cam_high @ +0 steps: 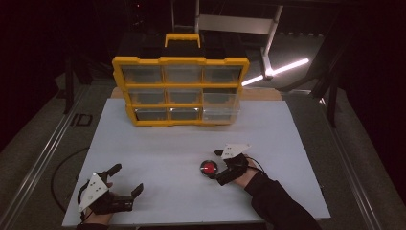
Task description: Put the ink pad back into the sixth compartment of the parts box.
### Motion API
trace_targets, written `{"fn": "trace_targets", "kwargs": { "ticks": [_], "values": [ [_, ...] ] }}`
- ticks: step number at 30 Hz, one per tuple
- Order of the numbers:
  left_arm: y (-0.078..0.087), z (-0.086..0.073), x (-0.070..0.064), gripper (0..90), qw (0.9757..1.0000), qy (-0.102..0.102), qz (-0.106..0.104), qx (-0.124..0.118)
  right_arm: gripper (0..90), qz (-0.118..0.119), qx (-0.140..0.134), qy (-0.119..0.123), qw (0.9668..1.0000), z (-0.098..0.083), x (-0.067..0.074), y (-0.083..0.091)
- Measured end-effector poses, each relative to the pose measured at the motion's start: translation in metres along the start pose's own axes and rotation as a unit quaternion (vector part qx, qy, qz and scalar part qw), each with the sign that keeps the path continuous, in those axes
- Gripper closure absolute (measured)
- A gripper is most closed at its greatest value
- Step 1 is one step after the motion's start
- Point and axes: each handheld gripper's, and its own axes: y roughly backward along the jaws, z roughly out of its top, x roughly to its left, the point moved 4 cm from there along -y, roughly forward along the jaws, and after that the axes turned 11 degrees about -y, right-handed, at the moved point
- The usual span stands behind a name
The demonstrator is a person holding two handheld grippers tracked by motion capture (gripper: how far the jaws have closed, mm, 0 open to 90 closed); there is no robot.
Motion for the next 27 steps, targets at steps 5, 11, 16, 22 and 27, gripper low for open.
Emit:
{"fn": "trace_targets", "kwargs": {
  "ticks": [5,11,16,22,27],
  "values": [
    [0.0,0.0,0.0,0.1,1.0,0.001,-0.001,0.001,9.2,0.0,0.007,0.004,1.0,-0.002,-0.001,-0.006],
    [0.0,0.0,0.0,0.1,1.0,0.001,-0.002,0.001,13.3,0.009,0.027,0.006,0.9996,-0.004,-0.002,-0.013],
    [0.0,0.0,0.0,0.1,1.0,0.003,-0.003,0.001,14.3,0.009,0.041,0.011,0.9991,-0.005,-0.001,-0.018],
    [0.0,-0.001,0.0,0.1,1.0,0.002,-0.003,0.001,17.9,0.006,0.055,0.022,0.9982,-0.005,0.0,-0.021],
    [0.0,-0.001,0.0,0.1,1.0,0.002,-0.003,0.002,24.4,0.011,0.071,0.026,0.9971,-0.005,0.001,-0.022]
  ]
}}
